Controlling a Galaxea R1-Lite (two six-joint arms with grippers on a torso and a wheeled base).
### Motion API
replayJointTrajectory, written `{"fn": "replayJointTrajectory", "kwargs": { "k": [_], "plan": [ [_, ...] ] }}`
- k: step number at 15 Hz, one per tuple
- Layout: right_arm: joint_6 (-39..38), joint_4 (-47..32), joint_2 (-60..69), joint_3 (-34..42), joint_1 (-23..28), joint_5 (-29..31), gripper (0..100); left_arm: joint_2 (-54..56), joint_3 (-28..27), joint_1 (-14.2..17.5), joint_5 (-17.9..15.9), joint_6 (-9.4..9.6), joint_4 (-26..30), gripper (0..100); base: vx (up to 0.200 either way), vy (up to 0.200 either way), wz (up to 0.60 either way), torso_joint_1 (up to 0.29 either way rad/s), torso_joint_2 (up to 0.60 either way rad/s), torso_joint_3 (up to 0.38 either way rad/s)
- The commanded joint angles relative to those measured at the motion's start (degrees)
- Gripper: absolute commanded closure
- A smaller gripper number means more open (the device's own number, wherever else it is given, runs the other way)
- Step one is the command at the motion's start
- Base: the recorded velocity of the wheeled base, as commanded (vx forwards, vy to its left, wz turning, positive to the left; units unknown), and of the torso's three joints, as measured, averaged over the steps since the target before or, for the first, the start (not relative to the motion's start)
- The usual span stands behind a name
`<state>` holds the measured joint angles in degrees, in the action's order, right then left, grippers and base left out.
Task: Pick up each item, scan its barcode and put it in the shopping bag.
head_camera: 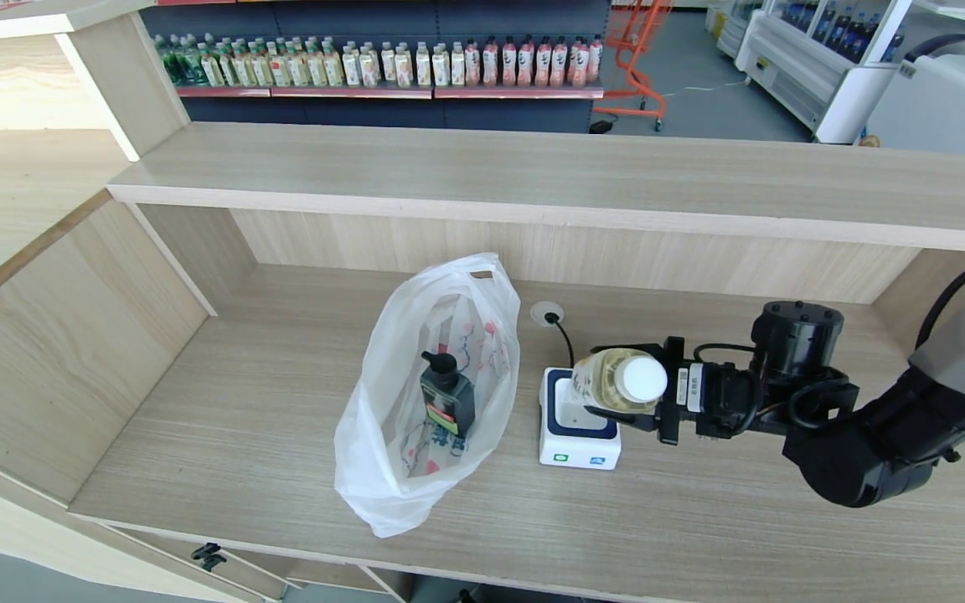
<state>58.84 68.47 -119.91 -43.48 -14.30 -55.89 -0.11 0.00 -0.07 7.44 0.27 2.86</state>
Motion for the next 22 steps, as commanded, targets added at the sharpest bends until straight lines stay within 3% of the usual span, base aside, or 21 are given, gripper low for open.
{"fn": "replayJointTrajectory", "kwargs": {
  "k": [1,12,14,16,18,20,22],
  "plan": [
    [0.0,-0.2,-1.0,-0.2,0.0,0.1,100,0.0,0.0,0.0,0.0,0.00,0.0,0,0.000,0.000,0.00,0.000,0.00,0.000],
    [-2.0,-0.2,0.2,-2.7,0.1,0.1,100,0.0,0.0,0.0,0.0,0.00,0.0,0,0.000,0.000,0.00,0.000,0.00,0.000],
    [-10.1,-0.2,5.7,-2.7,0.4,0.1,100,0.0,0.0,0.0,0.0,0.00,0.0,0,0.000,0.000,0.00,0.000,0.00,0.000],
    [-24.1,-0.8,12.8,-1.9,1.4,2.1,100,0.0,0.0,0.0,0.0,0.00,0.0,0,0.000,0.000,0.00,0.000,0.00,0.000],
    [-38.7,-2.0,16.0,-0.8,0.0,12.9,100,0.0,0.0,0.0,0.0,0.00,0.0,0,0.000,0.000,0.00,0.000,0.00,0.000],
    [-52.2,-2.8,15.1,-2.0,-4.9,25.7,100,0.0,0.0,0.0,0.0,0.00,-0.1,0,0.000,0.000,0.00,0.000,0.00,0.000],
    [-57.1,-6.9,12.9,-4.2,-8.5,31.5,100,0.0,0.0,0.0,0.0,0.00,-0.1,0,0.000,0.000,0.00,0.000,0.00,0.000]
  ]
}}
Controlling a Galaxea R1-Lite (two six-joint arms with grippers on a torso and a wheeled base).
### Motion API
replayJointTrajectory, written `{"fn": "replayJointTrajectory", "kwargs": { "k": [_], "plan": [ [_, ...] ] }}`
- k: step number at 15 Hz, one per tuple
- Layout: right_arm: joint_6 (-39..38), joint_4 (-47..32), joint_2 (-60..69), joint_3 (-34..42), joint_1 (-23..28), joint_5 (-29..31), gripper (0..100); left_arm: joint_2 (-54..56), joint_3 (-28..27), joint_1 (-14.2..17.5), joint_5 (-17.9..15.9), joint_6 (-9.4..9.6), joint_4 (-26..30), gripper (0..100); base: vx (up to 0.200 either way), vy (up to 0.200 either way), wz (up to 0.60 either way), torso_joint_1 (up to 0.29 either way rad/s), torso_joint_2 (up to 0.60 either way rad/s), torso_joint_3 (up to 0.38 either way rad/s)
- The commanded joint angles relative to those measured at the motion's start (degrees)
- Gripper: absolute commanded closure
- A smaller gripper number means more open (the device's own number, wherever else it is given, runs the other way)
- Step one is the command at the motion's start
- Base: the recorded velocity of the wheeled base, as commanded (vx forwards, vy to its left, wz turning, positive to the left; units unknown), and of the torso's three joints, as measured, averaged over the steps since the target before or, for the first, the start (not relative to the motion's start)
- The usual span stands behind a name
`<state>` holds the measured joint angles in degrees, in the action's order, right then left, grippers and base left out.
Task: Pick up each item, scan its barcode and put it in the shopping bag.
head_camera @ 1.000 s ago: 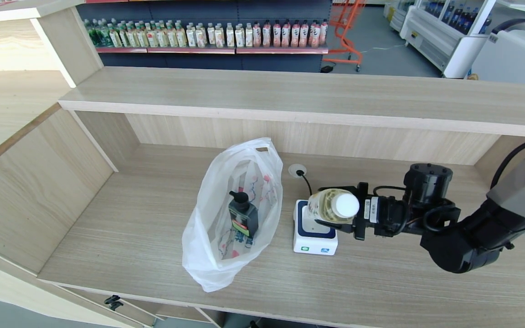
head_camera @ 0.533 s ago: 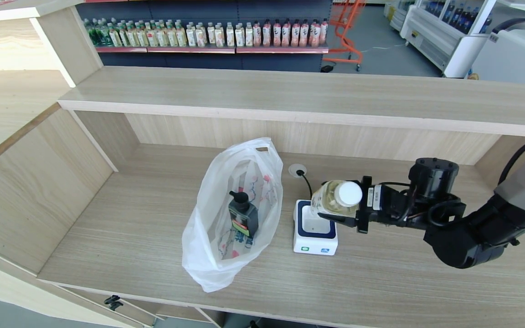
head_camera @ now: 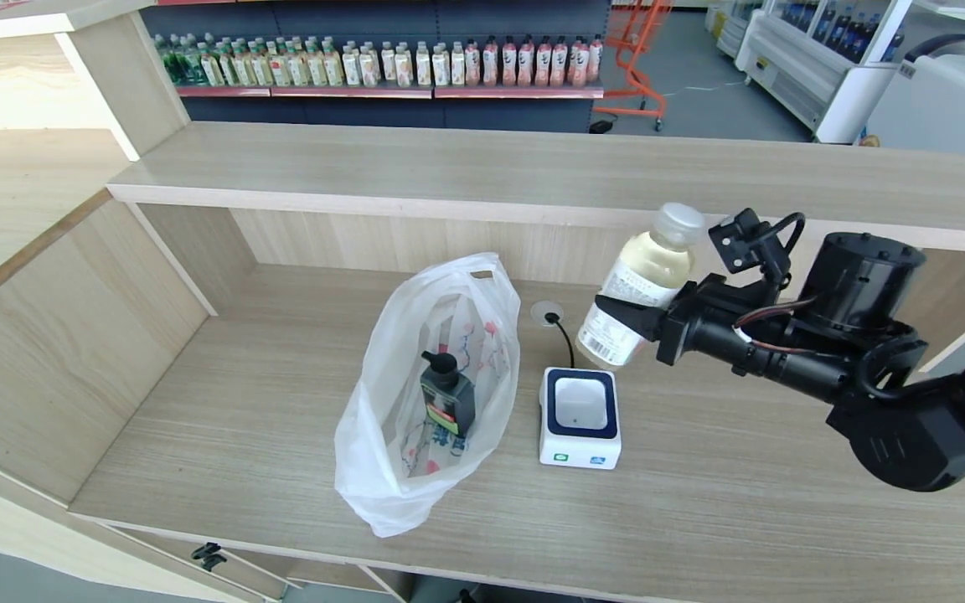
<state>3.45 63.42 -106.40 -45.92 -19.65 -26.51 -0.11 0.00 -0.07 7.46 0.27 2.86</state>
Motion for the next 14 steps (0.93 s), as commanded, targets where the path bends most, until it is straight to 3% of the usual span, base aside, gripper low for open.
{"fn": "replayJointTrajectory", "kwargs": {
  "k": [1,3,14],
  "plan": [
    [-4.0,-3.5,-2.8,-3.9,-4.7,2.9,100,0.0,0.0,0.0,0.0,0.00,0.0,0,0.000,0.000,0.00,0.000,0.00,0.000],
    [-7.1,-3.6,-6.1,-7.3,-6.7,3.0,100,0.0,0.0,0.0,0.0,0.00,0.0,0,0.000,0.000,0.00,0.000,0.00,0.000],
    [-4.4,-3.6,-29.0,-30.3,-10.6,2.8,100,0.0,0.0,0.1,0.0,0.00,0.0,0,0.000,0.000,0.00,0.000,0.00,0.000]
  ]
}}
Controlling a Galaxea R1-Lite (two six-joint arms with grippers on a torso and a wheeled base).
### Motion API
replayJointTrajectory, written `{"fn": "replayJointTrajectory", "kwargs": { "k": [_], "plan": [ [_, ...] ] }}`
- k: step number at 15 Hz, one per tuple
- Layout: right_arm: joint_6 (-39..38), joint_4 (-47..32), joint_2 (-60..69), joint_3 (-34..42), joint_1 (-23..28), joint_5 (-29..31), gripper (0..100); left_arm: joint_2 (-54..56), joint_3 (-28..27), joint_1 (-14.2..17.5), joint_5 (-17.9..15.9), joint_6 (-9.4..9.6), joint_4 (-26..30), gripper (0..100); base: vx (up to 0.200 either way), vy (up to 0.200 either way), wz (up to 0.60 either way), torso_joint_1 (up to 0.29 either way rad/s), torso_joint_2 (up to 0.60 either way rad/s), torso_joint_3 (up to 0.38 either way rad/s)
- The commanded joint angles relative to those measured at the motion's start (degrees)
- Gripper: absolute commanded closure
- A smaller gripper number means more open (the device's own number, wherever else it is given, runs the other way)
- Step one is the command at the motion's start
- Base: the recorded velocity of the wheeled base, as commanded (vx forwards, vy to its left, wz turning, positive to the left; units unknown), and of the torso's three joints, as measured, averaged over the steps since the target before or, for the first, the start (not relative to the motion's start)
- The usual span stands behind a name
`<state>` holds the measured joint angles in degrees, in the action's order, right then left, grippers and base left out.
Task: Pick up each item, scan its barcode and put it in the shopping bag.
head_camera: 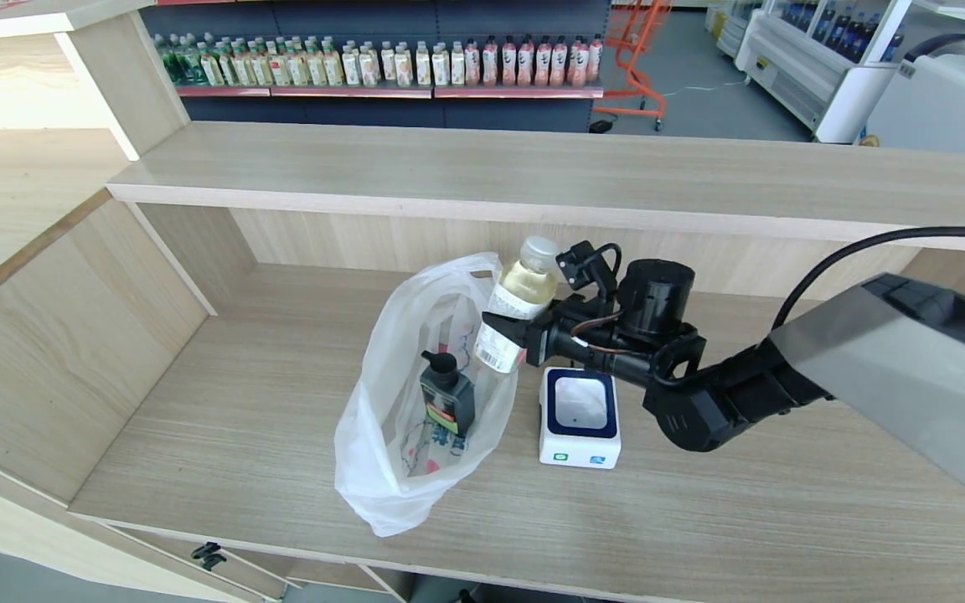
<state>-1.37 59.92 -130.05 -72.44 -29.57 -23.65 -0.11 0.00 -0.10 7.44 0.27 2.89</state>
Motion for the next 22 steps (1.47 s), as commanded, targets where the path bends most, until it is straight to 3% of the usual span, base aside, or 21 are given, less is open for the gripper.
{"fn": "replayJointTrajectory", "kwargs": {
  "k": [1,9,14,15,19,22],
  "plan": [
    [0.6,-0.3,-6.8,-5.5,-0.7,-0.1,100,0.0,0.0,0.0,0.0,0.00,0.0,0,0.000,0.000,0.00,0.000,0.00,0.000],
    [4.0,-3.1,-14.6,-16.7,-1.6,-0.3,100,0.0,0.0,0.1,0.0,0.00,0.0,0,0.000,0.000,0.00,0.000,0.00,0.000],
    [5.3,-3.6,-15.5,-18.2,-2.1,-0.3,100,0.0,0.0,0.0,0.0,0.00,0.0,0,0.000,0.000,0.00,0.000,0.00,0.000],
    [6.0,-3.8,-15.5,-18.3,-2.0,-0.3,0,0.0,0.0,0.0,0.0,0.00,0.0,0,0.000,0.000,0.00,0.000,0.00,0.000],
    [5.2,-3.7,-12.8,-17.3,-1.5,-0.3,0,0.0,0.0,0.0,0.0,0.00,0.0,0,0.000,0.000,0.00,0.000,0.00,0.000],
    [-1.6,-3.8,-1.9,-8.3,0.0,-0.4,0,0.0,0.0,0.0,0.0,0.00,0.0,0,0.000,0.000,0.00,0.000,0.00,0.000]
  ]
}}
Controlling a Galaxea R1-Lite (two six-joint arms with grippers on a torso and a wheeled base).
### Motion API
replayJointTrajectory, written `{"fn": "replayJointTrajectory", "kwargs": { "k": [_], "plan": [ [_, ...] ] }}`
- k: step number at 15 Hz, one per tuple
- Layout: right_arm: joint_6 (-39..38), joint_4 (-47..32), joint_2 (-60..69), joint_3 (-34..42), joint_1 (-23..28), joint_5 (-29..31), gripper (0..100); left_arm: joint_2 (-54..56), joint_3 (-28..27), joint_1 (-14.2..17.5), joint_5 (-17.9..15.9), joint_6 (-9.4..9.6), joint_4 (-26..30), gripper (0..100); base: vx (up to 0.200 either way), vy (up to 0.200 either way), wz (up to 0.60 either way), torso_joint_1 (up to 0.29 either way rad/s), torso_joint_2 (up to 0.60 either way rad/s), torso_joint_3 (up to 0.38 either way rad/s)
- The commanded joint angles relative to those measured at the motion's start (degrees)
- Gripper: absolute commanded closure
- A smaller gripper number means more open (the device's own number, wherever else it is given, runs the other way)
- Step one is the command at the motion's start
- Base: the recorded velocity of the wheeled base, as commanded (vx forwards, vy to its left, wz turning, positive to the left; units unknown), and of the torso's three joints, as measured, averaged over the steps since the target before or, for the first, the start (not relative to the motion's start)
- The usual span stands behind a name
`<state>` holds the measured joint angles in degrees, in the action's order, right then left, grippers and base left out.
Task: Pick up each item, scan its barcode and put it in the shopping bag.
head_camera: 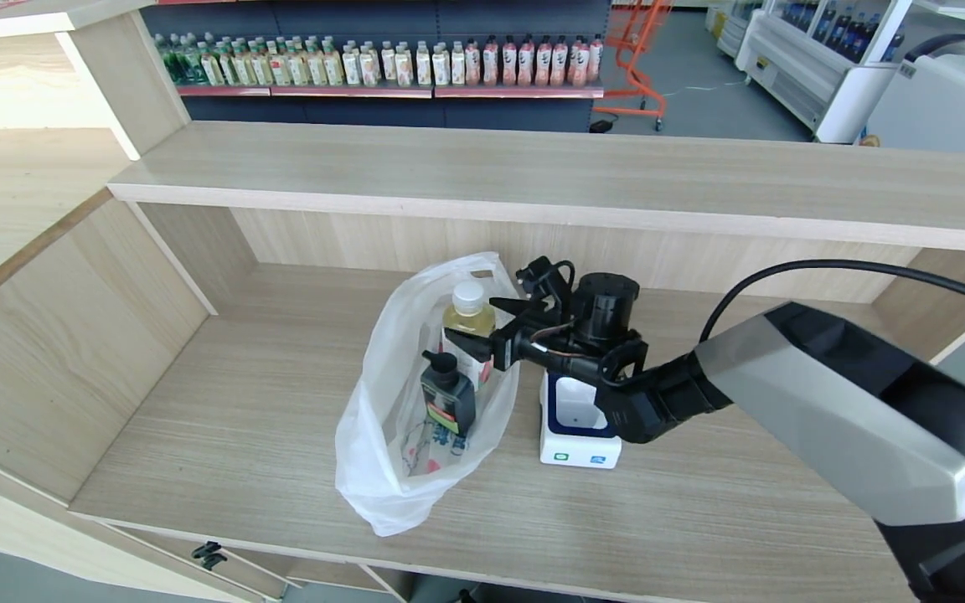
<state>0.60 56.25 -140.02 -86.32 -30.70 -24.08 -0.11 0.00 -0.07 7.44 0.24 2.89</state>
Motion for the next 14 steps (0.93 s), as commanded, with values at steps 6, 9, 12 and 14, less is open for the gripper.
{"fn": "replayJointTrajectory", "kwargs": {
  "k": [6,9,12,14],
  "plan": [
    [-9.7,-2.9,45.9,42.4,5.6,-4.3,0,0.0,0.0,0.1,0.0,0.02,0.0,0,0.000,0.000,0.00,0.000,0.00,0.000],
    [-7.8,-3.2,62.1,59.2,10.6,-4.6,0,0.0,0.0,0.1,0.0,0.02,0.0,0,0.000,0.000,0.00,0.000,0.00,0.000],
    [-2.3,-23.7,85.4,72.9,25.4,3.9,0,0.0,0.0,0.1,0.0,0.02,-0.1,0,0.000,0.000,0.00,0.000,0.00,0.000],
    [-2.0,-38.1,102.5,75.4,25.9,16.1,0,0.0,0.0,0.0,0.0,0.02,-0.1,0,0.000,0.000,0.00,0.000,0.00,0.000]
  ]
}}
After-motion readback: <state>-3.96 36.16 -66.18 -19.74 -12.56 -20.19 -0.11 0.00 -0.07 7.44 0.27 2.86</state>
